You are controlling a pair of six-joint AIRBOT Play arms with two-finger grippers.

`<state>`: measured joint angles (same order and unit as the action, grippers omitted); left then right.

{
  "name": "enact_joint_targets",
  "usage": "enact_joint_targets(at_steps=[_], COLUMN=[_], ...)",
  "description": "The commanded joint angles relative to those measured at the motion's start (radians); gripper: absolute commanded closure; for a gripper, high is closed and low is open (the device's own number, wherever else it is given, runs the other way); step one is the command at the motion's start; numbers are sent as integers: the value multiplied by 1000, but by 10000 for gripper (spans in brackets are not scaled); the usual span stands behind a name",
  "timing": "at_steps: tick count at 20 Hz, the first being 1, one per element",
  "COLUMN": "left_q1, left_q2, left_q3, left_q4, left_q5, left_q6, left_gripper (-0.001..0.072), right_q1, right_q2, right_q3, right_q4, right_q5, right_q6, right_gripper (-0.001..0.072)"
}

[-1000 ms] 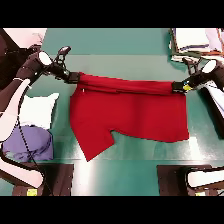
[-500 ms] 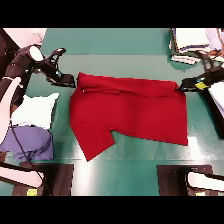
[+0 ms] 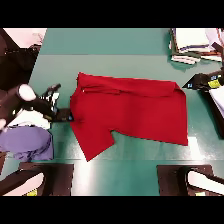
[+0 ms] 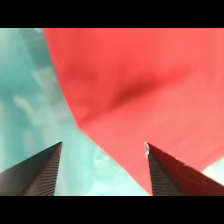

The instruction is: Fold the shirts.

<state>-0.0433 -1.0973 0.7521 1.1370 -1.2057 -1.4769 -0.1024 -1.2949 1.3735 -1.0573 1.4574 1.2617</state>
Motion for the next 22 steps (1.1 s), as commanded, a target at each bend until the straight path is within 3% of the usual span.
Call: enact_joint_targets(at_steps=[1, 7, 11, 12, 13, 14, 17, 20, 21, 22], left_q1=[2, -2, -77, -84, -84, -84, -84, -84, -84, -84], left_q2=[119, 117, 117, 117, 117, 117, 117, 117, 117, 117], left_q3=[-213, -290, -292, -292, -291, -288, -253, -209, -202, -200], left_q4=[-107, -279, -288, -293, -306, -309, -307, -308, -308, -308], left_q5=[48, 187, 281, 294, 299, 301, 273, 246, 246, 247], left_q6=[-11, 30, 10, 6, 9, 10, 24, 70, 72, 72], left_gripper=[102, 102, 104, 258, 580, 674, 682, 682, 683, 682], right_q1=[-5, -5, -5, -6, -15, -32, -117, -241, -288, -336], right_q2=[4, 4, 4, 4, 4, 11, 92, 204, 233, 254], right_q3=[0, 0, 0, 0, -1, -16, -169, -411, -496, -572], right_q4=[20, 20, 19, 19, 17, 18, 0, -149, -182, -193], right_q5=[11, 32, 48, 65, 85, 103, 92, 79, 80, 77], right_q6=[-6, -6, -6, -6, -6, -6, -6, -5, -6, -5], right_gripper=[347, 347, 347, 347, 347, 348, 349, 361, 320, 179])
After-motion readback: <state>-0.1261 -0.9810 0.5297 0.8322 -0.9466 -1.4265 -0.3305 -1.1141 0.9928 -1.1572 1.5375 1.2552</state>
